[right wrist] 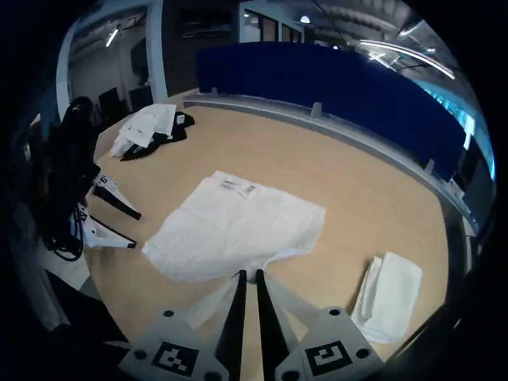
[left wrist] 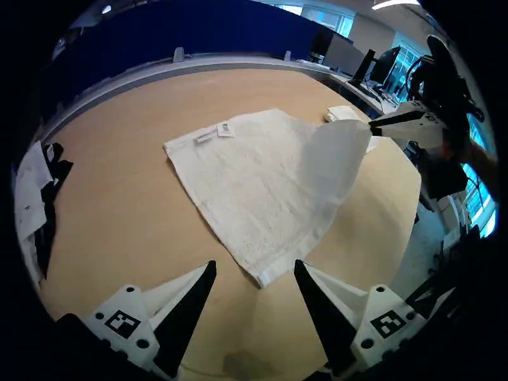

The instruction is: Fold towel

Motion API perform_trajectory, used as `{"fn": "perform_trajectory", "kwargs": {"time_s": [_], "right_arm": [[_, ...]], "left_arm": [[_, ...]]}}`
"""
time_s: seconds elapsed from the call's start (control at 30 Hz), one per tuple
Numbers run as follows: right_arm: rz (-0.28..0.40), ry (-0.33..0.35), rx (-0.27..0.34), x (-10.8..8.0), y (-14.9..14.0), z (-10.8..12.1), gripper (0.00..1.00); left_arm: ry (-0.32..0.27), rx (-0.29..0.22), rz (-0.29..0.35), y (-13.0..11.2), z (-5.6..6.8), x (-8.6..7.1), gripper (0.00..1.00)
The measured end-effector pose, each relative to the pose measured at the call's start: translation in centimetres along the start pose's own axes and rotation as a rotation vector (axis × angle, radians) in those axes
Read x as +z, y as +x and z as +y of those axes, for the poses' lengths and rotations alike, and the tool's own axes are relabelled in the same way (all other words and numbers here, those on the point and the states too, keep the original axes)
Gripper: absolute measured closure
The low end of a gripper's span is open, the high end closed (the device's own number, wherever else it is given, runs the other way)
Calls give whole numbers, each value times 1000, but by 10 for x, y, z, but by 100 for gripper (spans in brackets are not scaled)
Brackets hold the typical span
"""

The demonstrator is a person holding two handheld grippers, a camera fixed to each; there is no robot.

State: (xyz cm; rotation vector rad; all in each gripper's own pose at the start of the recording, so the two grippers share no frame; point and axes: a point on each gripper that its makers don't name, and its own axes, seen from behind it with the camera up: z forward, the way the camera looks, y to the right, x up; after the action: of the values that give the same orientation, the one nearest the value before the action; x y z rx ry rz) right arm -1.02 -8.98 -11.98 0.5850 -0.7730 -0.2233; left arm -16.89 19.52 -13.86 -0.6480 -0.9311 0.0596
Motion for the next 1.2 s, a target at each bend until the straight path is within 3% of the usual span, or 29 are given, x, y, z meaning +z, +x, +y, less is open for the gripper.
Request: {"fn": "perform_trajectory", "kwargs": {"time_s": [0.5, 0.87, 1.2], "right_arm": [[4, -1, -4, 0, 2, 2, 88], [6, -4, -6, 0, 3, 4, 88], [10, -7, -6, 1, 5, 5, 88]], "left_arm": [[-46, 9, -56, -23, 16, 19, 14], [-13, 38, -71, -25, 8, 27, 42], [12, 86, -84, -26, 2, 29, 48]]}}
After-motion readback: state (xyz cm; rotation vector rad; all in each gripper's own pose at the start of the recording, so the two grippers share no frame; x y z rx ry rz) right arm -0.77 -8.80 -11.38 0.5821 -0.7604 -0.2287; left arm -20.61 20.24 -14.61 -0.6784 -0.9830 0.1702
